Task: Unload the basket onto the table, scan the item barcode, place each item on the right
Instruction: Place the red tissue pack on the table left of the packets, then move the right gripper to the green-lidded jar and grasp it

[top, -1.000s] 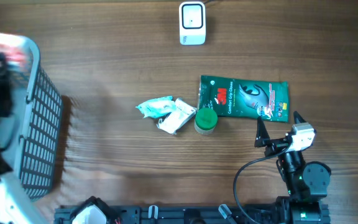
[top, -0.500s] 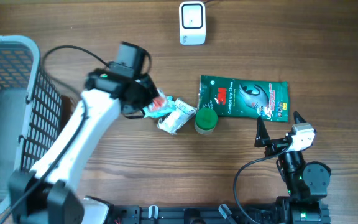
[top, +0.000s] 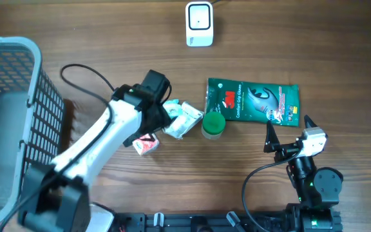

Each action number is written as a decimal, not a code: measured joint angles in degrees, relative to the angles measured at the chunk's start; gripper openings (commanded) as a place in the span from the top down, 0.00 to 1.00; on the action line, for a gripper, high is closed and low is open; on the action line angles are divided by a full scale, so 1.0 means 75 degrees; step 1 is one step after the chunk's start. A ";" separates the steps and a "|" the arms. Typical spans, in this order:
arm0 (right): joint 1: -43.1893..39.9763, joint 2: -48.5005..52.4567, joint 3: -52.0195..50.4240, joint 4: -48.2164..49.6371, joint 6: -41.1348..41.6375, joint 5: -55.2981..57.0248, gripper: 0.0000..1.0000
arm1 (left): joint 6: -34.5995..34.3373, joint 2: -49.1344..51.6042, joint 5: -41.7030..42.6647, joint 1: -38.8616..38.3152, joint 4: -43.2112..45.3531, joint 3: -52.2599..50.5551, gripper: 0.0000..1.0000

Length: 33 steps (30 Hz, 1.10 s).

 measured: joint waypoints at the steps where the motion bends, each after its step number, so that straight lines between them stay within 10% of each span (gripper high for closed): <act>1: 0.0000 0.0000 0.0000 0.0003 0.0000 0.0000 0.00 | -0.0143 -0.0536 -0.0338 -0.0003 -0.0017 0.0073 0.00; 4: 0.0000 0.0000 0.0000 0.0003 0.0000 0.0000 0.00 | -0.0306 -0.2363 -0.1801 -0.0003 0.0912 0.0781 0.00; 8: 0.0000 0.0006 0.0000 0.0003 0.0000 0.0000 0.00 | 0.0023 -0.4590 -0.4526 0.0093 0.5275 0.1285 0.00; 12: 0.0000 0.0000 0.0000 0.0003 0.0012 -0.0003 0.00 | 0.4412 -0.5120 -0.5080 0.0475 0.9049 0.1314 0.00; 18: 0.0000 0.0047 0.0000 0.0090 0.4232 -0.0731 0.00 | 0.8411 -0.5703 -0.4718 0.0490 0.6991 0.1201 0.00; 24: 0.0000 0.1067 0.0000 0.0157 0.7169 -0.3252 0.00 | 0.8486 -0.8763 -0.1483 0.0962 0.5036 0.1279 0.00; 33: 0.0000 0.1466 0.0000 -0.0102 0.8306 -0.6881 0.00 | 0.8332 -1.1418 0.1888 0.2538 0.4030 0.1241 0.00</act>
